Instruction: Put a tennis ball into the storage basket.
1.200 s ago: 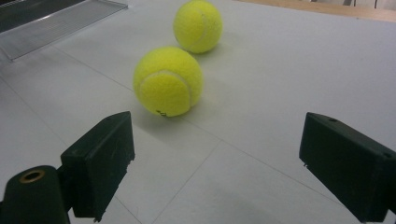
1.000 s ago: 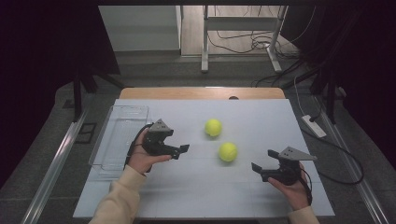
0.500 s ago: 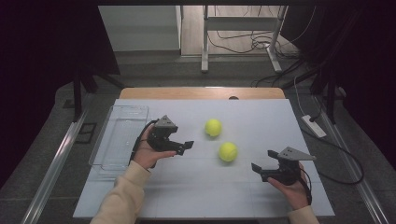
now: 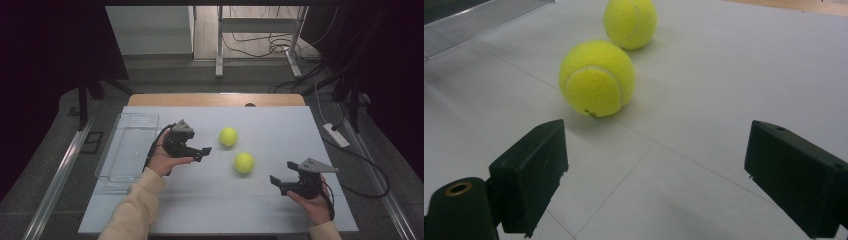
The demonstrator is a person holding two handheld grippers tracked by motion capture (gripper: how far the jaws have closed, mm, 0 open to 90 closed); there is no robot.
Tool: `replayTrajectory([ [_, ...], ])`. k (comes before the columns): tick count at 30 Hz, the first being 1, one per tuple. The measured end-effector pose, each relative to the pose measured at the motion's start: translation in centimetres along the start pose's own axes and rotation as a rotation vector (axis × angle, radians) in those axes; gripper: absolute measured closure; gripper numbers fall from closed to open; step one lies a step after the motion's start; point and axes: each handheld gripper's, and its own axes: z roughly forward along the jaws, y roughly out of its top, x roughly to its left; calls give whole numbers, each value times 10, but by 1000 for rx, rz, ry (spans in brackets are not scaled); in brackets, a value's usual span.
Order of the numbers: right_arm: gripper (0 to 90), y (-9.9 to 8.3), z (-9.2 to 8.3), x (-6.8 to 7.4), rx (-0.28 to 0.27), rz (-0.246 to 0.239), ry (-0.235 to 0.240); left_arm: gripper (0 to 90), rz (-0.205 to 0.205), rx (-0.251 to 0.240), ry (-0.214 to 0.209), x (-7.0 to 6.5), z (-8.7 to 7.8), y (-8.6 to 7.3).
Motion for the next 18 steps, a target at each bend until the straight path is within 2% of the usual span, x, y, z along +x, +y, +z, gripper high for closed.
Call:
replayTrajectory([
  [18, 105, -2, -1, 2, 1, -1, 2, 114, 33, 18, -6, -1, 9, 19],
])
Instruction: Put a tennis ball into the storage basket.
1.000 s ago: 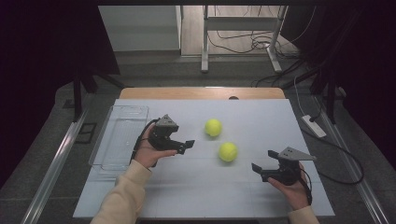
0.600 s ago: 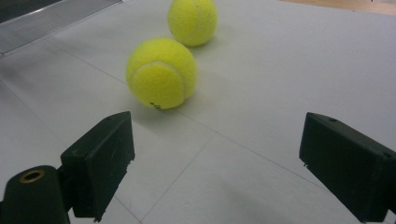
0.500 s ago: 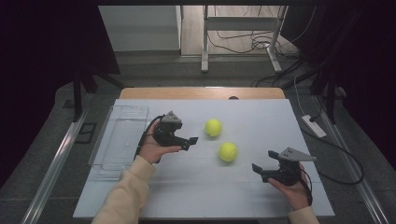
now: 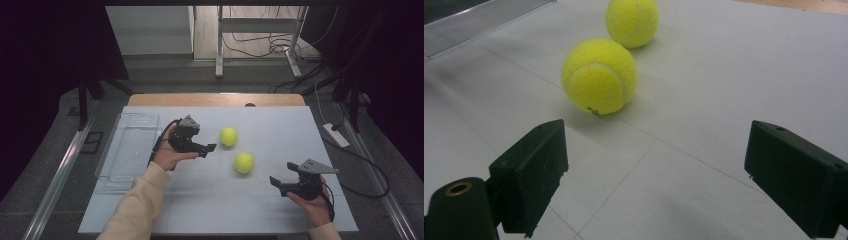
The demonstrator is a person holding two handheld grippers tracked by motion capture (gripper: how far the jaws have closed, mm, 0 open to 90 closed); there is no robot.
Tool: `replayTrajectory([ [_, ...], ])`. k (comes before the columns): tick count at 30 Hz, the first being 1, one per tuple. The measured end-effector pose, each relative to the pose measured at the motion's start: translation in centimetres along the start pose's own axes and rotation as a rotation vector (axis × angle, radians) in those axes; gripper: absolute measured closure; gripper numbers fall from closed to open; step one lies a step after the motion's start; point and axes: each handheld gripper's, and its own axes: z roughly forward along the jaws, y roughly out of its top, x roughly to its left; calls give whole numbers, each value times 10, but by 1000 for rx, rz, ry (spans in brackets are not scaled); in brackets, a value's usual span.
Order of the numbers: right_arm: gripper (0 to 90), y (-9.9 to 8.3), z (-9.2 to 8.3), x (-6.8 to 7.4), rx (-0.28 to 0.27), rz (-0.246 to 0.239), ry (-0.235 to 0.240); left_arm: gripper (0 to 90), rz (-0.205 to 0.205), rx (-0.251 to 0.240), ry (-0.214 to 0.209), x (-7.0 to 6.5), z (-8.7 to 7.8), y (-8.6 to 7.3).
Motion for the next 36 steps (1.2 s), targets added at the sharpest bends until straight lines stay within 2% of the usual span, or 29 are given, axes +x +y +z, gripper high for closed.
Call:
replayTrajectory([
  [13, 105, -2, -1, 0, 2, 4, -4, 108, -8, 11, -2, 5, 11, 12],
  [20, 105, -2, -1, 0, 6, 2, -4, 101, -14, 15, 12, 7, 14, 17],
  [36, 105, -3, 0, 0, 9, 2, -3, 88, 3, 42, 13, 7, 28, 31],
])
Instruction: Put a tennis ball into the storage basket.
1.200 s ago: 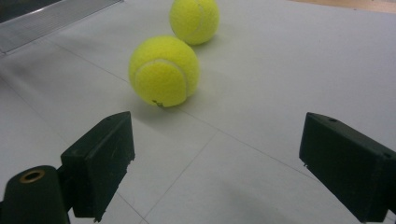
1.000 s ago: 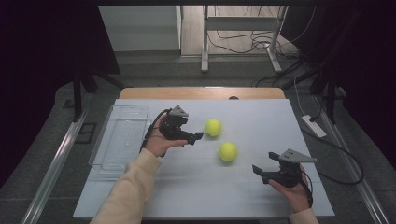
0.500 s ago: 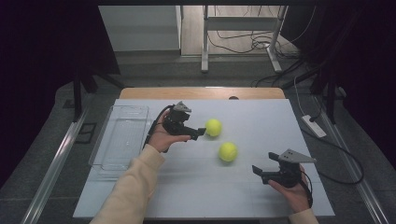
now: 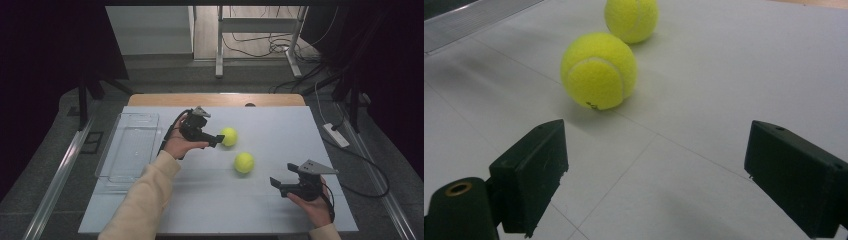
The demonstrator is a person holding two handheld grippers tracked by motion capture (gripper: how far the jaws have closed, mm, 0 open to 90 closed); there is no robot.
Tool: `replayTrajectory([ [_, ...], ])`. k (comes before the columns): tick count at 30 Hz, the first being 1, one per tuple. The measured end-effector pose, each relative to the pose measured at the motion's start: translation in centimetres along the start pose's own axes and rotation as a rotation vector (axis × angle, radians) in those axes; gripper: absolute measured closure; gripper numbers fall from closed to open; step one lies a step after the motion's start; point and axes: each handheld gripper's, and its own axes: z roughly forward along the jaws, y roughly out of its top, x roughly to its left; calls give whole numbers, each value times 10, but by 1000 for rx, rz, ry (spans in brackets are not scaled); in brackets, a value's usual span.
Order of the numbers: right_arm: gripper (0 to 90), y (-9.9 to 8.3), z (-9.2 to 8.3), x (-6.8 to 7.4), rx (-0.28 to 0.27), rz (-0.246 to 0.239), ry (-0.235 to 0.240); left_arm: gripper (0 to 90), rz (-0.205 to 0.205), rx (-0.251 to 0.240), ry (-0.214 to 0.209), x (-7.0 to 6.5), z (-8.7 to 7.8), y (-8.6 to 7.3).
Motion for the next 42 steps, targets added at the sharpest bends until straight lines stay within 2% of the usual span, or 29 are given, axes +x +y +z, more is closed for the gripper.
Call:
replayTrajectory([
  [15, 105, 0, 1, 0, 4, -3, -2, 88, 20, 22, 2, -2, 11, 7],
  [42, 105, -1, 1, -1, 9, -3, -2, 85, 4, 93, 39, 1, 44, 17],
])
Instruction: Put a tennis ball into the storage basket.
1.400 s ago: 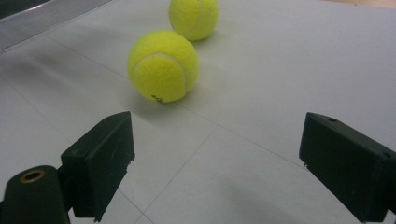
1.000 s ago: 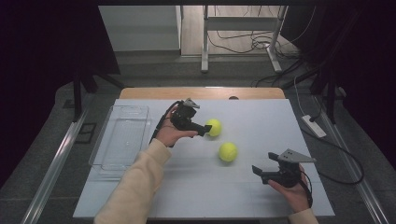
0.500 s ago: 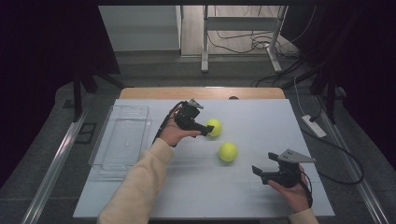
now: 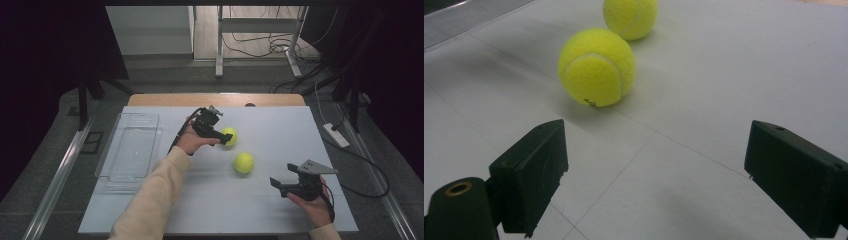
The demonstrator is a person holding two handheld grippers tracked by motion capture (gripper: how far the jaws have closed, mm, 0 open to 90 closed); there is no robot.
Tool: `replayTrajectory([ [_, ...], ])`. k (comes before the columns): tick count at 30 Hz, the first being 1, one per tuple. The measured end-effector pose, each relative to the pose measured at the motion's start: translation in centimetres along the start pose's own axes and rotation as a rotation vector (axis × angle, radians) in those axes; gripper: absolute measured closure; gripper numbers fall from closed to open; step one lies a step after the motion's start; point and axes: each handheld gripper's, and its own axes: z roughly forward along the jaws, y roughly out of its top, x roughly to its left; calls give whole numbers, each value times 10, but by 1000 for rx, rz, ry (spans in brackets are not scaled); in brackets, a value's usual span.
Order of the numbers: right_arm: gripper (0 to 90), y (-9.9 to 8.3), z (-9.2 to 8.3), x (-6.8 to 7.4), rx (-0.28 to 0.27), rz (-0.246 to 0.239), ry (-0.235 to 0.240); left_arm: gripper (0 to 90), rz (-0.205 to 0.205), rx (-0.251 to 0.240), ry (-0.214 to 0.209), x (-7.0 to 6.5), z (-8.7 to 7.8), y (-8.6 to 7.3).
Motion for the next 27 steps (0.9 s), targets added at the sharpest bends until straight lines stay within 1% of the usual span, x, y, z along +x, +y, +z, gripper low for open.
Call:
replayTrajectory([
  [11, 105, -1, 2, 1, 7, -3, 1, 87, 4, 23, -10, 0, 11, 4],
  [17, 105, -1, 3, 1, 7, -4, 3, 87, 6, 33, -17, 0, 20, 7],
  [24, 105, -2, 2, 1, 4, 3, 6, 89, -6, 41, -15, 2, 32, 9],
  [27, 105, -2, 2, 1, 5, 4, 5, 91, -12, 53, -15, 4, 36, 10],
])
